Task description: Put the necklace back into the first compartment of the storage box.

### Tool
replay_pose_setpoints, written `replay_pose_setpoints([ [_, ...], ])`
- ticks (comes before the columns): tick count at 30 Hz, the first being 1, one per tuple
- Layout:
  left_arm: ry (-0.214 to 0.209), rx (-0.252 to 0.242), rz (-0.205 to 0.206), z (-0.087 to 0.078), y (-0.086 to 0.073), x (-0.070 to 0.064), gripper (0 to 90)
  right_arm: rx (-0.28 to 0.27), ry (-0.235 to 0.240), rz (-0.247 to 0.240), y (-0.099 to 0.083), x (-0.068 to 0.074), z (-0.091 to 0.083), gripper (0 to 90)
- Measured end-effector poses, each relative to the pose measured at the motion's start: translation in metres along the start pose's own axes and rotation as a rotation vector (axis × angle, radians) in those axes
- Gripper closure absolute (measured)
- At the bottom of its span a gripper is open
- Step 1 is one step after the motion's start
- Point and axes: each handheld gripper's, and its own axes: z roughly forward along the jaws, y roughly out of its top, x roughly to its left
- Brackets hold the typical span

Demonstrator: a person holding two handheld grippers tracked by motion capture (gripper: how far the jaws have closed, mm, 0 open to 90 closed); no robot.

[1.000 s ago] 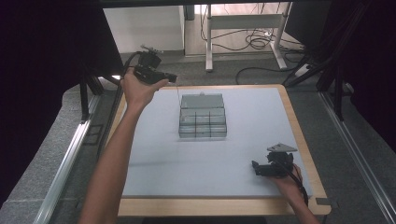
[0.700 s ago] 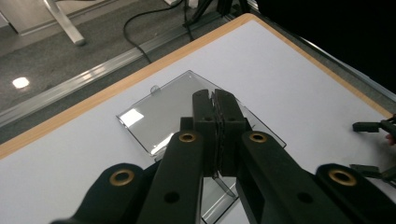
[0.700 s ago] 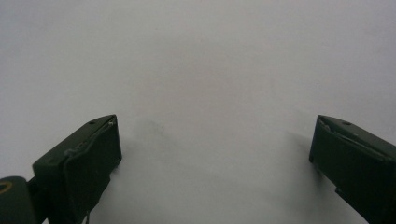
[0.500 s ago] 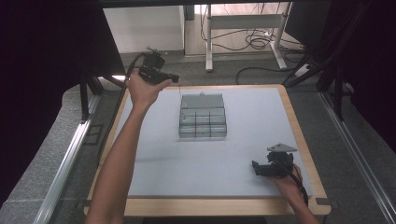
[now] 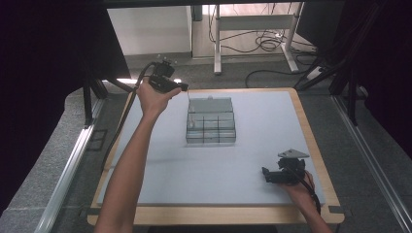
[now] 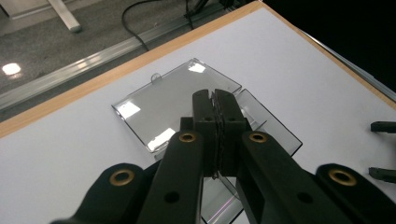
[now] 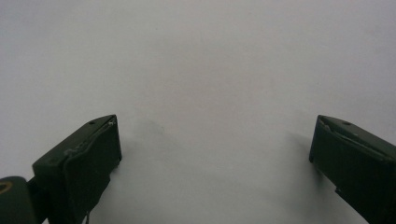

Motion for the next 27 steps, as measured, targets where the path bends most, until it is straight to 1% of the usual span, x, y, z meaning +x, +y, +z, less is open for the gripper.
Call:
replay_pose_setpoints([
  [5, -0.013, 0.007, -0.007, 0.01, -0.005, 0.002, 89.5, 0.0, 0.0, -0.002, 0.0, 0.0, 0.0, 1.9],
  [7, -0.017, 0.015, -0.015, 0.018, -0.009, 0.004, 89.5, 0.0, 0.0, -0.001, 0.0, 0.0, 0.0, 1.9],
  [12, -0.025, 0.022, -0.026, 0.025, -0.015, 0.007, 89.5, 0.001, 0.0, -0.002, 0.0, 0.0, 0.0, 1.9],
  [14, -0.035, 0.027, -0.036, 0.032, -0.02, 0.009, 89.5, 0.001, 0.0, -0.001, 0.0, 0.0, 0.0, 1.8],
  [16, -0.042, 0.03, -0.037, 0.034, -0.022, 0.009, 89.5, 0.001, 0.0, -0.001, 0.0, 0.0, 0.0, 1.8],
  [17, -0.047, 0.032, -0.044, 0.04, -0.025, 0.01, 89.5, 0.001, 0.0, -0.001, 0.0, 0.0, 0.0, 1.9],
  [19, -0.052, 0.037, -0.043, 0.042, -0.027, 0.011, 89.5, 0.001, 0.0, -0.001, 0.0, 0.0, 0.0, 1.8],
  [21, -0.062, 0.044, -0.049, 0.051, -0.032, 0.011, 89.5, 0.001, -0.001, -0.002, 0.0, 0.0, 0.0, 1.8],
  [26, -0.069, 0.055, -0.055, 0.061, -0.039, 0.013, 89.5, 0.001, -0.001, -0.002, 0.0, 0.0, 0.0, 1.9],
  [27, -0.081, 0.052, -0.065, 0.065, -0.042, 0.014, 89.5, 0.001, -0.001, -0.002, 0.0, 0.0, 0.0, 1.8],
])
